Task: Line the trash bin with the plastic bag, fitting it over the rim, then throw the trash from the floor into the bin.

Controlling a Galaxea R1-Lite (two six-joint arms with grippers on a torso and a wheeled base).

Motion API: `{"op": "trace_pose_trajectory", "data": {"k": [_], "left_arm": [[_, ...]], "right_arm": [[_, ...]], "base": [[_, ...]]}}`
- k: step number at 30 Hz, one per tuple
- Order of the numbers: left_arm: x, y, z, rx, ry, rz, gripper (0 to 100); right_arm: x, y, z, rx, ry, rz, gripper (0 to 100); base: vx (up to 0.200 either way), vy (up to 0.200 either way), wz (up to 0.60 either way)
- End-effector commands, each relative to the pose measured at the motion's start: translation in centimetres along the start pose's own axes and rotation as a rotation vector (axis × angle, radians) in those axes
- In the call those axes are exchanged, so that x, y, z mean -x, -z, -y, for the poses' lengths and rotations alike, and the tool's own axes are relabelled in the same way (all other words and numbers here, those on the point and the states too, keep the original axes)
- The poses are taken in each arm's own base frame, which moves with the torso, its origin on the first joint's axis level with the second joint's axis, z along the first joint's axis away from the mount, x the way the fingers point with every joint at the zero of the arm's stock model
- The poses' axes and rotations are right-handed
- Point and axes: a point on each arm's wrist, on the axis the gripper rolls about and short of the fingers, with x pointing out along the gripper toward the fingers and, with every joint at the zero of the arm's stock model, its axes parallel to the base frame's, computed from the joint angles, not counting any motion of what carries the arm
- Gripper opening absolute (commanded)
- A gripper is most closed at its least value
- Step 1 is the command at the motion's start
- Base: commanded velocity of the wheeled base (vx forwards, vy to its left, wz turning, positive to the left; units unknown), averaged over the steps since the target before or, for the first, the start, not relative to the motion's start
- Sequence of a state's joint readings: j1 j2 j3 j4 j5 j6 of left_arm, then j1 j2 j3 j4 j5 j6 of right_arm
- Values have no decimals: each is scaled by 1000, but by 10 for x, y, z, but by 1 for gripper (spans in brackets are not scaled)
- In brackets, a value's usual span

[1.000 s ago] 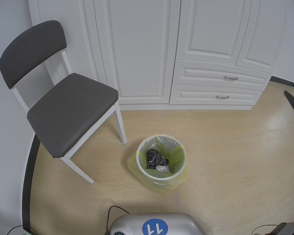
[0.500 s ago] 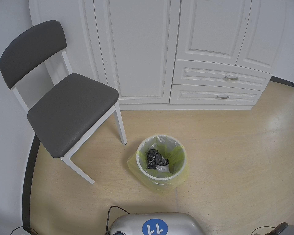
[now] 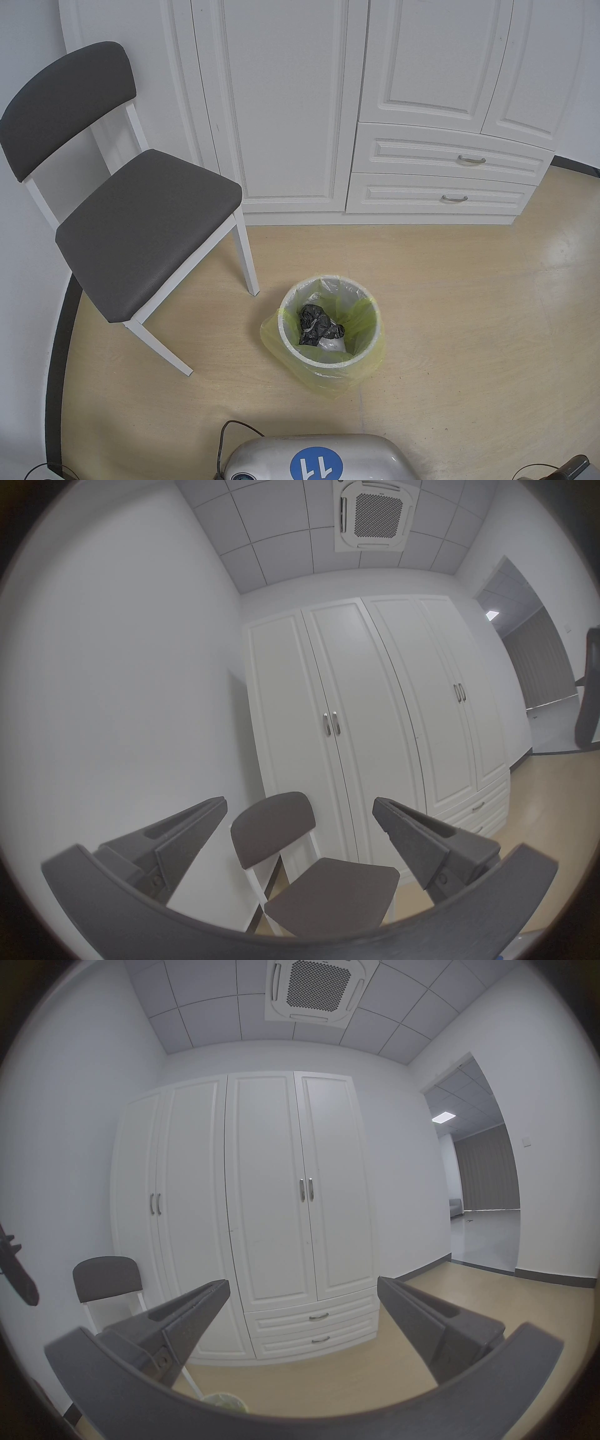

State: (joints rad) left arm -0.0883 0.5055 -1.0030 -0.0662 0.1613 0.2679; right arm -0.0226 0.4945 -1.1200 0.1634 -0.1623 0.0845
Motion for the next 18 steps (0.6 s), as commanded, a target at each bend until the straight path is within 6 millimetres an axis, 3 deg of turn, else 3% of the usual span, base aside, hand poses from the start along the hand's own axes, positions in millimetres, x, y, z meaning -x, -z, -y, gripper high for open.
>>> {"op": "trace_pose_trajectory", "data": {"k": [1, 7, 18], "left_arm": [[24, -34, -13, -7, -23, 59, 100], [56, -53, -21, -17, -36, 56, 100], [91, -60, -22, -32, -65, 70, 100]], "right_arm": [[65, -19, 7, -5, 4, 86, 100], [112, -12, 16, -8, -12, 92, 100], [152, 10, 27, -11, -11, 62, 100]], "base": [[0, 0, 0], [0, 0, 0], [0, 0, 0]]}}
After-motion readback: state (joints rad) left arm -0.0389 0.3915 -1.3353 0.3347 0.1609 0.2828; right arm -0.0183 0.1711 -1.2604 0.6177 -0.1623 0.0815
